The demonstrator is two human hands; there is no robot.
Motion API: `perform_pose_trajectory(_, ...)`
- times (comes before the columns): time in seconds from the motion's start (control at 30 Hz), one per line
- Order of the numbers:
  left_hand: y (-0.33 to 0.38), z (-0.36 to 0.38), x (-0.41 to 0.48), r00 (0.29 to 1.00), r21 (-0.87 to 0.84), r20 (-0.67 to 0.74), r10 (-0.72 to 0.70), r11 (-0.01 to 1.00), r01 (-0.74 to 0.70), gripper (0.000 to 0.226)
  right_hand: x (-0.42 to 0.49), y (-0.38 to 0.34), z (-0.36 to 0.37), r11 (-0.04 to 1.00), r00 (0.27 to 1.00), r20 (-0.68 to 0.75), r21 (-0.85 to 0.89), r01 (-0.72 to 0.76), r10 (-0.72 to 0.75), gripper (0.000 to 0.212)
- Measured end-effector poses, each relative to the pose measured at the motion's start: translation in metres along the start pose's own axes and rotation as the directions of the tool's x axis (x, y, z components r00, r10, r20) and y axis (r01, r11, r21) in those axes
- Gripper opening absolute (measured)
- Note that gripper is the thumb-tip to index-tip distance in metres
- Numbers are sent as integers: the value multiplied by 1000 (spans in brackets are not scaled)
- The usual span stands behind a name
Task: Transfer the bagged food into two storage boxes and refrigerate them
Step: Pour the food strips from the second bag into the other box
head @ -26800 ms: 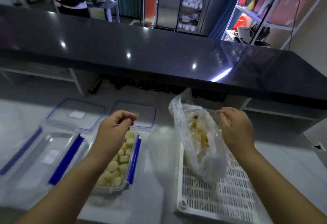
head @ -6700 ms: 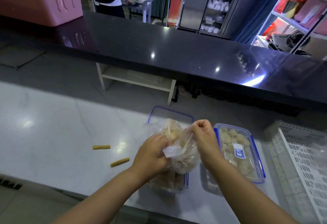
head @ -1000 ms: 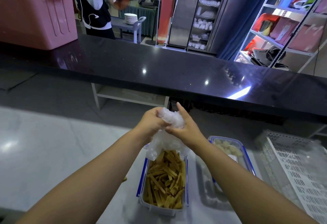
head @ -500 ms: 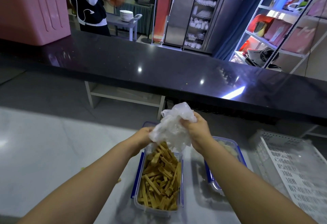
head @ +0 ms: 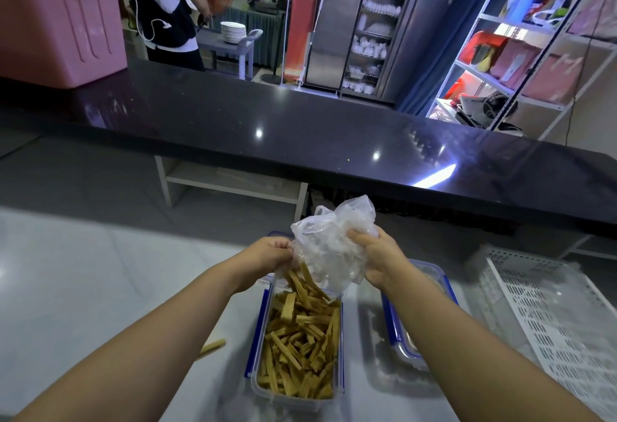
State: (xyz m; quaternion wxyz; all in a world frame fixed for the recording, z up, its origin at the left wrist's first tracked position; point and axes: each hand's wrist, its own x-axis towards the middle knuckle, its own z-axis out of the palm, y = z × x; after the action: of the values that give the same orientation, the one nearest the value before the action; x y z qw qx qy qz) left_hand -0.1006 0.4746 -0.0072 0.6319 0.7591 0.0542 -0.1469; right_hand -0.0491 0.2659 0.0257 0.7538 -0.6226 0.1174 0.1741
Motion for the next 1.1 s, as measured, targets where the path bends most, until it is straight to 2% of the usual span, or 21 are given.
perform_pose_trajectory(0.1,2,-4,-5,1000,-39,18,15,999,-14,23,1,3,-2,999,999,-14,4,-44,44,33)
perform_pose_trajectory(0.3,1,-7,-3,998,-84,-45,48,995,-52,11,-2,2,-3,990,989,-53,48,-135,137,40)
perform_pose_trajectory(0.5,3,-12,-1,993,-199,-71,94,974,-106,18,-6,-6,-5,978,983,-4,98,-185,186,48)
perform_pose_trajectory(0.63,4,-10,1,989,-248,-108,101,961,-125,9,-8,-11,-7,977,985,11,125,-173,173,50)
perform_pose_trajectory(0.83,20,-7,2,981,-243,-133,143,955,-173,12,-9,-21,-9,980,992,21,153,-129,127,42)
perform_pose_trajectory(1.0,37,-8,2,974,-254,-166,154,948,-193,9,-10,-25,-10,979,995,27,180,-97,93,47)
perform_pose_trajectory(1.1,44,-4,4,978,-245,-158,138,954,-174,10,-10,-25,-13,979,999,-16,197,-42,46,45)
